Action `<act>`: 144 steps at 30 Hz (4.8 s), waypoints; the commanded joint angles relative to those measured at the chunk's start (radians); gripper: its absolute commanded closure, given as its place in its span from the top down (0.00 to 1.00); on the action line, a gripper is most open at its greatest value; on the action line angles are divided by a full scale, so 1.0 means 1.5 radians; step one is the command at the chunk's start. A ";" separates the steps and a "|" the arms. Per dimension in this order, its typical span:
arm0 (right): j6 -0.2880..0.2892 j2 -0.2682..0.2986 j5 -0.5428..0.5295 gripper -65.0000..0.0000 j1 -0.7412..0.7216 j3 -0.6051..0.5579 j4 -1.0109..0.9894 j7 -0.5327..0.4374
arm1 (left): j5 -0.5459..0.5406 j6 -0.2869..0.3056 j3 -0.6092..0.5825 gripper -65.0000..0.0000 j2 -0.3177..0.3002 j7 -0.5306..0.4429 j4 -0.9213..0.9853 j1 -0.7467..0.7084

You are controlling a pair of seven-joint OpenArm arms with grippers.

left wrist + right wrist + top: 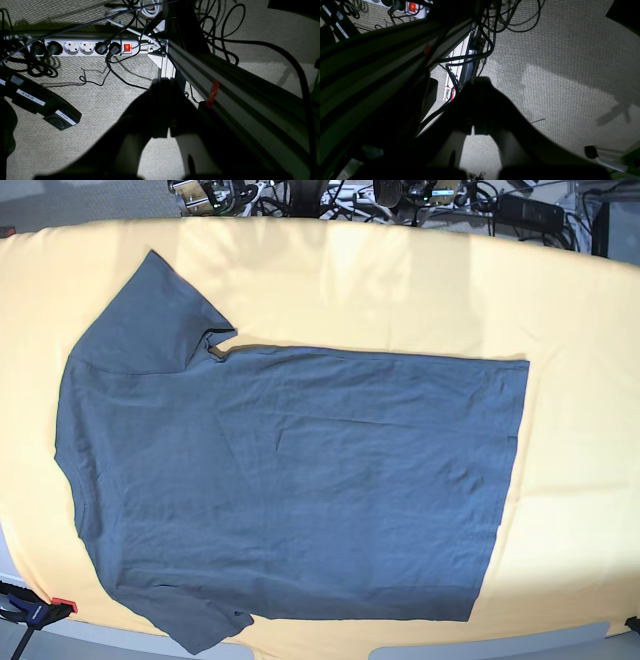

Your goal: Fold the T-shirt properly

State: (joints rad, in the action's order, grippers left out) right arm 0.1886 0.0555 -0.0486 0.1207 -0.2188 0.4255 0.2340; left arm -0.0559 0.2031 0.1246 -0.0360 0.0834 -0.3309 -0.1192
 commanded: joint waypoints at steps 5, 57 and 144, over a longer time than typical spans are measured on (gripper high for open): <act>0.104 0.006 0.057 0.00 0.015 0.001 0.007 0.057 | -0.003 0.043 -0.001 0.00 -0.001 0.092 -0.045 -0.029; -0.187 0.298 0.392 0.00 0.649 0.003 1.287 0.218 | -0.035 0.054 0.246 0.00 -0.337 0.273 -1.350 -0.670; 0.028 0.298 0.104 0.24 0.264 0.195 0.961 0.188 | 0.169 0.198 -0.370 0.00 -0.683 -0.031 -0.827 0.126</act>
State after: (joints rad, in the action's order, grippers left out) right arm 0.2329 0.4896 0.1062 0.5148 0.0673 1.8618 0.5022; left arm 0.1982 0.4976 -0.4374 -1.0393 0.0296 -1.5677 0.0612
